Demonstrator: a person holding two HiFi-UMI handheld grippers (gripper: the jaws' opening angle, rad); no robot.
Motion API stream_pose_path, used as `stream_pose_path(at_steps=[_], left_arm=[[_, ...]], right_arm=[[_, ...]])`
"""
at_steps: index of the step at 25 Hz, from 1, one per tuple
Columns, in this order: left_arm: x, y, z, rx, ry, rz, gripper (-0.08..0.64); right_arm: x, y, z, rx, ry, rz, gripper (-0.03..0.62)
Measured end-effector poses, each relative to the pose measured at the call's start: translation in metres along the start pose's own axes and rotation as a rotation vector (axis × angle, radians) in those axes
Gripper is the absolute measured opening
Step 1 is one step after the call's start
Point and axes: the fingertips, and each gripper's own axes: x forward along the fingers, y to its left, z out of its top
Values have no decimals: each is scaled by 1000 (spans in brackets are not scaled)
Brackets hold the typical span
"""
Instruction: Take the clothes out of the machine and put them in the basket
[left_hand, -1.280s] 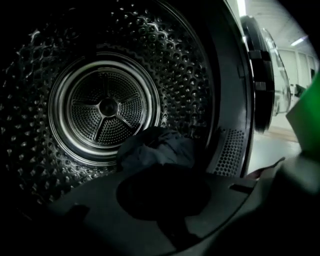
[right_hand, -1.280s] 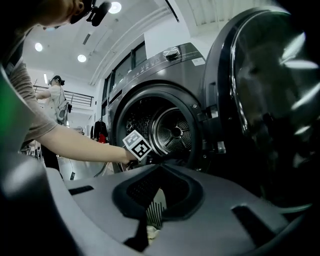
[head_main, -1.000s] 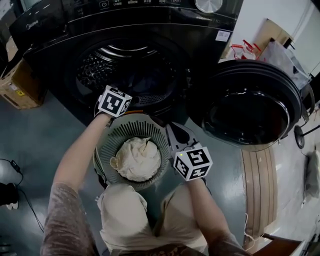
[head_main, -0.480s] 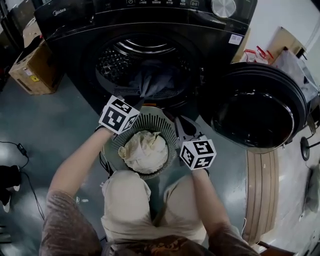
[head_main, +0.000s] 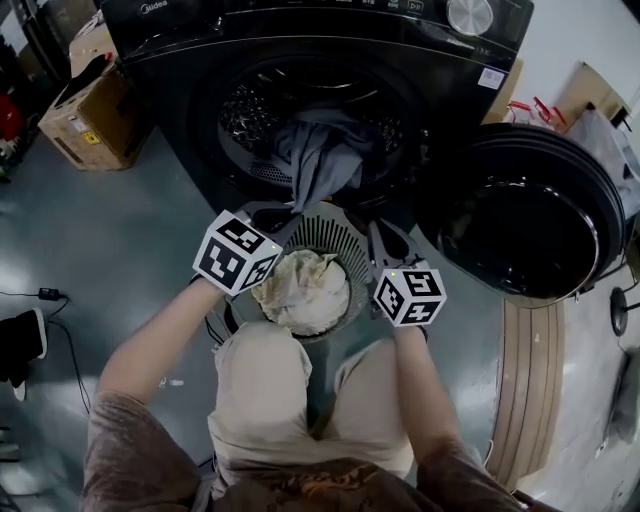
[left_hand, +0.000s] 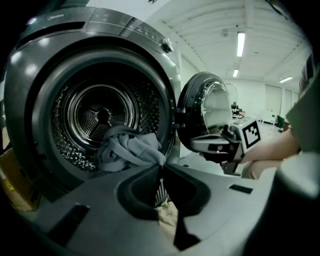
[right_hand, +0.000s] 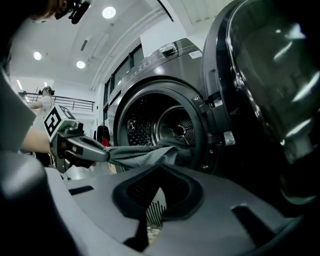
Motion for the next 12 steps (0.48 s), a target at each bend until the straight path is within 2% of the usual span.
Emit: stream_pose_path(at_steps=[7, 12], left_arm=[[-21, -30, -1, 13, 8, -67, 25], [-22, -27, -6, -1, 7, -79, 26]], right_arm=[[-2, 4, 0, -4, 2, 11, -5], [-2, 3, 0, -4, 2, 11, -5]])
